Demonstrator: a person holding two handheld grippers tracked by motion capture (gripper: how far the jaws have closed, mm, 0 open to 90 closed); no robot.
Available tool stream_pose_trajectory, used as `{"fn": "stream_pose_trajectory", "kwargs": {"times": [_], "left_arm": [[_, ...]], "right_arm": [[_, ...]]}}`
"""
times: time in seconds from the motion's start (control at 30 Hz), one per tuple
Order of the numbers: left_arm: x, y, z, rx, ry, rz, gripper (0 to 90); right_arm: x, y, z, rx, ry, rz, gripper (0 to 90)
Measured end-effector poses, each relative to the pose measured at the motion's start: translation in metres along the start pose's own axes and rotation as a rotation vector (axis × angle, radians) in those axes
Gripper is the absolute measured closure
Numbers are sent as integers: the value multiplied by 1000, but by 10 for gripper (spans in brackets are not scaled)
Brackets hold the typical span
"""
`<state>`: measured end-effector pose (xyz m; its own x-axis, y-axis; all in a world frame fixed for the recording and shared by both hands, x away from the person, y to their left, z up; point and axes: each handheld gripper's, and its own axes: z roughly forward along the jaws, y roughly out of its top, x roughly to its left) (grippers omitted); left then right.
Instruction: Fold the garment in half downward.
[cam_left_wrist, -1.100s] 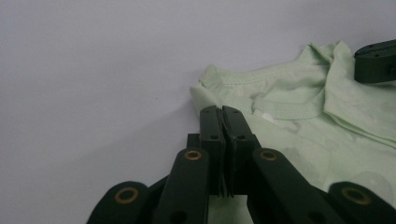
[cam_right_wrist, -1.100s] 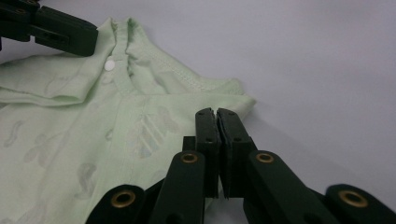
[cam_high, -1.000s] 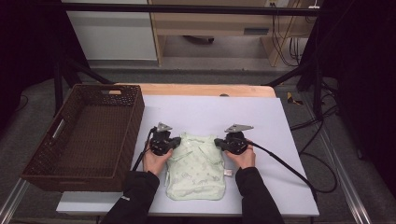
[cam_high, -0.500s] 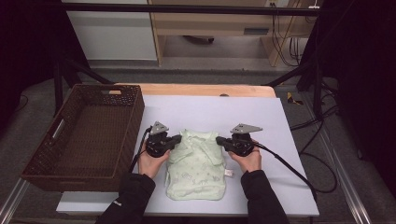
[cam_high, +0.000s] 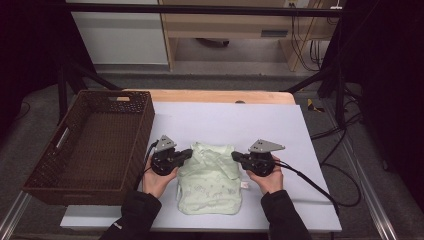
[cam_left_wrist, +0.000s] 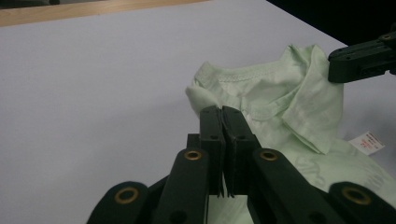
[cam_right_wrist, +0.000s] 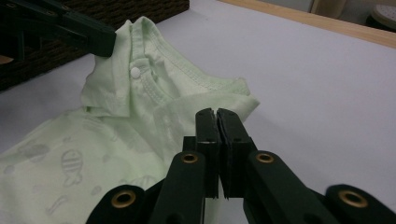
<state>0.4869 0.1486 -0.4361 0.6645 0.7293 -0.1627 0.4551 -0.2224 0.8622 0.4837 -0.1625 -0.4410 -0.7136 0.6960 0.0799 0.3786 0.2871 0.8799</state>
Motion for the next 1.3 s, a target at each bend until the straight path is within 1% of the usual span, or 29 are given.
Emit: {"fn": "stream_pose_trajectory", "kwargs": {"times": [0.23,0.5,0.63,0.9,1.0,1.1,1.17,1.3], "left_arm": [[-13,-4,-10,12,-27,49,870],[-23,-13,-22,29,-37,85,870],[-28,-21,-27,43,-60,102,869],[-36,-34,-36,64,-82,118,869],[-40,-40,-38,85,-94,131,868],[-44,-47,-41,104,-95,150,867],[-45,-51,-43,116,-88,159,866],[-46,-59,-45,140,-87,158,864]], "right_arm": [[12,-6,-8,-10,17,-27,884],[24,-15,-18,-2,35,-43,884],[29,-19,-23,-4,48,-50,884],[40,-28,-27,20,78,-76,883],[44,-32,-29,27,91,-89,882],[49,-36,-31,42,102,-105,882],[50,-39,-32,50,109,-109,882],[52,-46,-33,72,124,-100,880]]}}
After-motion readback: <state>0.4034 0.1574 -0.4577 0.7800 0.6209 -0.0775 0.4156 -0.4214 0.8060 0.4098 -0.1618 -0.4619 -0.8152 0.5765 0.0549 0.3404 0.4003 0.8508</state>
